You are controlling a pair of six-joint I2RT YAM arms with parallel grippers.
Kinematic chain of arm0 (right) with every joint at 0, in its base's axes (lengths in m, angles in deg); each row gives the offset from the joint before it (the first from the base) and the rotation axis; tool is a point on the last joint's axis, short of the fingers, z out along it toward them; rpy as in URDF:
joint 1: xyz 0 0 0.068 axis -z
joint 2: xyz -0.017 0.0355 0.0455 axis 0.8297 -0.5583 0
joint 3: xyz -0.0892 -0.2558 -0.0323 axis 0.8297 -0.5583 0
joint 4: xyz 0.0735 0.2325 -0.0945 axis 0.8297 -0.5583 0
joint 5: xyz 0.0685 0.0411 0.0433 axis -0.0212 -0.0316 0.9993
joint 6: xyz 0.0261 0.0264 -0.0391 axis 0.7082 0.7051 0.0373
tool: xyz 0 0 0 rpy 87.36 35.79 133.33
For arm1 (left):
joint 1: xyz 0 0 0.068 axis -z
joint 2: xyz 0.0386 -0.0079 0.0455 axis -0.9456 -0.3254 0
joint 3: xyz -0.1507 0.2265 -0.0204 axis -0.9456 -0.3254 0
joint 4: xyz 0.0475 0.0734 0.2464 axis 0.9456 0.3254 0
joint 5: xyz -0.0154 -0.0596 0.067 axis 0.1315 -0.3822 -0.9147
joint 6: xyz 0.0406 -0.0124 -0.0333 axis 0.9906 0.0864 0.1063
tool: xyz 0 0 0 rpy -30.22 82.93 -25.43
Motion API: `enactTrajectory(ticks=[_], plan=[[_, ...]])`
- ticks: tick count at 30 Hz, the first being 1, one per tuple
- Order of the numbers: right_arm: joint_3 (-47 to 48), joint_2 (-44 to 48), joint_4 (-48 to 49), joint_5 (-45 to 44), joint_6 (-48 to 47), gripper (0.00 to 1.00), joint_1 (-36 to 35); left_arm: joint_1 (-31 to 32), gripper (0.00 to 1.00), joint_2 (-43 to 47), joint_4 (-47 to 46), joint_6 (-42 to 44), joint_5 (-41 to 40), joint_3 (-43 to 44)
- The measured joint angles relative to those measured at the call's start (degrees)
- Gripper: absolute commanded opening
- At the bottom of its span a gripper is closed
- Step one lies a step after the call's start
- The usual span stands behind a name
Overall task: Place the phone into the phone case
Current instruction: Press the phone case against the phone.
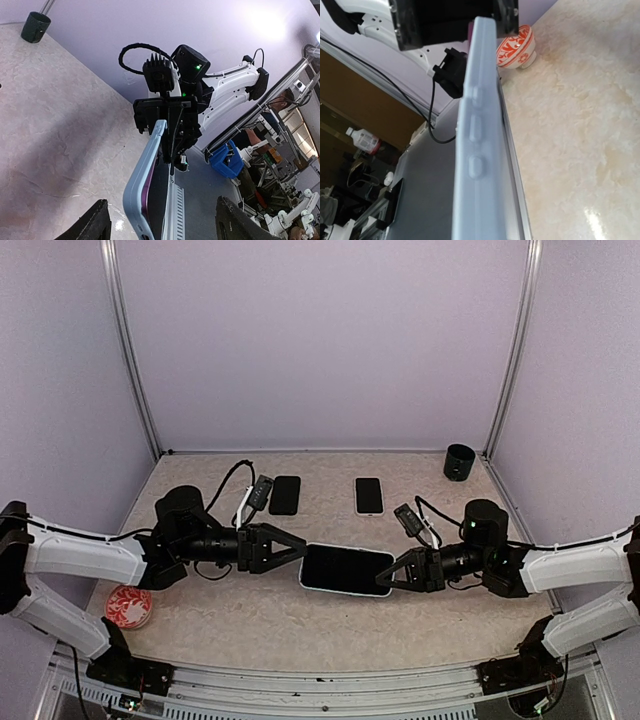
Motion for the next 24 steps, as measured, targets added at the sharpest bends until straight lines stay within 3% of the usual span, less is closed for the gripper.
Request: enactTrajectory(ticks=[3,6,11,18,24], plan=[[0.0,-0.02,-0.02,0.02,0.04,0.0,-0.02,1.07,0.67,-1.46,1.95,1.11,0.24,2.86],[0.0,-0.24,-0.02,0.02,0.07,0.0,-0.02,2.4,0.58,-3.56,3.06,2.08,0.44,4.42],[0.22,-0.33,-1.27,-0.04,-0.7,0.0,-0.02,2.56,0.29,-4.59,5.14,2.82,0.31,4.68],[1.51,-0.33,-5.64,-0.76,-3.58,0.0,-0.13,2.47,0.0,-4.68,8.26,3.89,-1.73,4.96],[2.67,-0.33,-9.22,-1.55,-6.62,0.0,-0.13,2.47,0.0,-4.39,9.05,4.72,-2.23,5.01]])
